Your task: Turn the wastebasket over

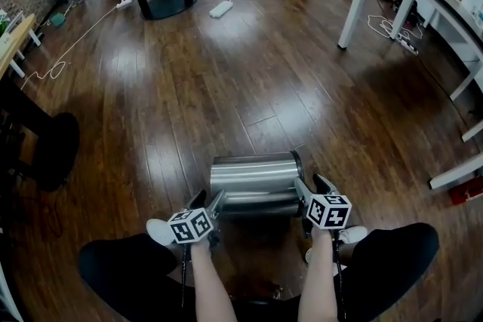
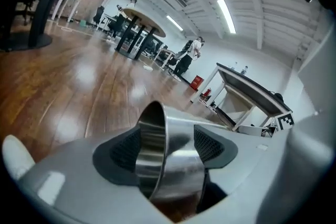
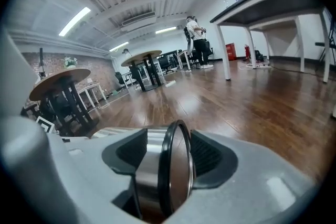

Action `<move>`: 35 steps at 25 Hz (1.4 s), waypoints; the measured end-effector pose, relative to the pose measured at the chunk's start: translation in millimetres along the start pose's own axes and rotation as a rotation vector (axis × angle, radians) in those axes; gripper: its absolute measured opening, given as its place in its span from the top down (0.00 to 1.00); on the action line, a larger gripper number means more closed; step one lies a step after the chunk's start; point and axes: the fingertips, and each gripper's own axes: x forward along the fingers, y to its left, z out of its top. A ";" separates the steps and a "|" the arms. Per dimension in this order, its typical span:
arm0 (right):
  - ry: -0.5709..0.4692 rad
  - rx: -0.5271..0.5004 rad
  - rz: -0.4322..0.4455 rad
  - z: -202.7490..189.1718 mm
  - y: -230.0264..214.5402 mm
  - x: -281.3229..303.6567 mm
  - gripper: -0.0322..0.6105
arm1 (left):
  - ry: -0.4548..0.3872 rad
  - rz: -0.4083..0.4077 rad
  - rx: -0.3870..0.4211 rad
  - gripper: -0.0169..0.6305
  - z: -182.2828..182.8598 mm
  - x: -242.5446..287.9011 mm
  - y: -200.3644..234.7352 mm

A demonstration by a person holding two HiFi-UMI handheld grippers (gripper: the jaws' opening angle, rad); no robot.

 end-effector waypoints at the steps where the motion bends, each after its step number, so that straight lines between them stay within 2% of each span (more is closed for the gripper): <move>1: 0.017 0.005 0.008 -6.2 0.8 1.9 0.57 | 0.002 -0.011 -0.021 0.46 -5.1 2.7 -1.2; 3: 0.047 -0.006 0.016 -14.7 2.6 5.4 0.59 | -0.035 -0.036 -0.075 0.50 -5.8 5.0 -3.2; 4: 0.059 -0.017 0.015 -17.5 3.0 6.2 0.66 | -0.054 -0.048 -0.090 0.53 -4.1 5.6 -5.0; 5: 0.062 -0.021 0.016 -19.1 3.4 6.5 0.78 | -0.064 -0.057 -0.085 0.58 -2.4 6.1 -7.3; 6: 0.054 -0.012 0.019 -19.6 3.8 7.0 0.82 | -0.064 -0.063 -0.065 0.59 -0.9 6.4 -9.6; 8: 0.023 0.018 0.025 -18.1 2.8 9.1 0.84 | -0.038 -0.068 -0.029 0.68 1.9 7.9 -12.7; 10: -0.009 0.041 0.016 -14.5 -3.3 11.1 0.85 | -0.007 -0.080 -0.029 0.70 6.2 9.5 -19.2; 12: -0.045 0.089 0.001 -10.5 -15.6 10.0 0.85 | -0.003 -0.115 0.014 0.74 19.3 7.6 -39.0; 14: -0.083 0.181 0.012 -10.3 -27.9 7.9 0.84 | -0.017 -0.148 0.137 0.77 43.8 3.4 -70.5; 17: -0.087 0.352 0.024 -32.5 -37.5 12.3 0.84 | -0.015 -0.159 0.389 0.79 78.6 2.0 -121.9; 19: -0.012 0.429 0.025 -67.5 -31.4 23.8 0.84 | 0.034 -0.144 0.601 0.79 84.3 4.4 -147.9; 21: 0.078 0.442 0.027 -105.1 -17.0 38.1 0.84 | 0.105 -0.130 0.827 0.79 77.2 10.7 -162.5; 23: 0.127 0.440 0.020 -131.8 -6.9 46.8 0.85 | 0.165 -0.142 0.985 0.79 61.7 18.4 -174.5; 24: 0.137 0.447 0.013 -139.7 -5.9 49.3 0.93 | 0.183 -0.155 1.036 0.79 52.9 21.7 -181.7; 28: 0.113 0.491 -0.046 -141.9 -28.2 46.8 0.93 | 0.229 -0.188 1.226 0.79 7.1 36.4 -214.6; 31: 0.071 0.464 -0.107 -127.9 -56.5 29.0 0.91 | 0.272 -0.191 1.373 0.79 -31.1 43.0 -232.9; 33: 0.030 0.420 -0.141 -111.0 -70.9 15.1 0.91 | 0.284 -0.187 1.416 0.79 -48.3 41.6 -237.1; 35: -0.030 0.380 -0.153 -89.0 -80.8 1.3 0.91 | 0.283 -0.186 1.419 0.79 -62.6 37.6 -238.3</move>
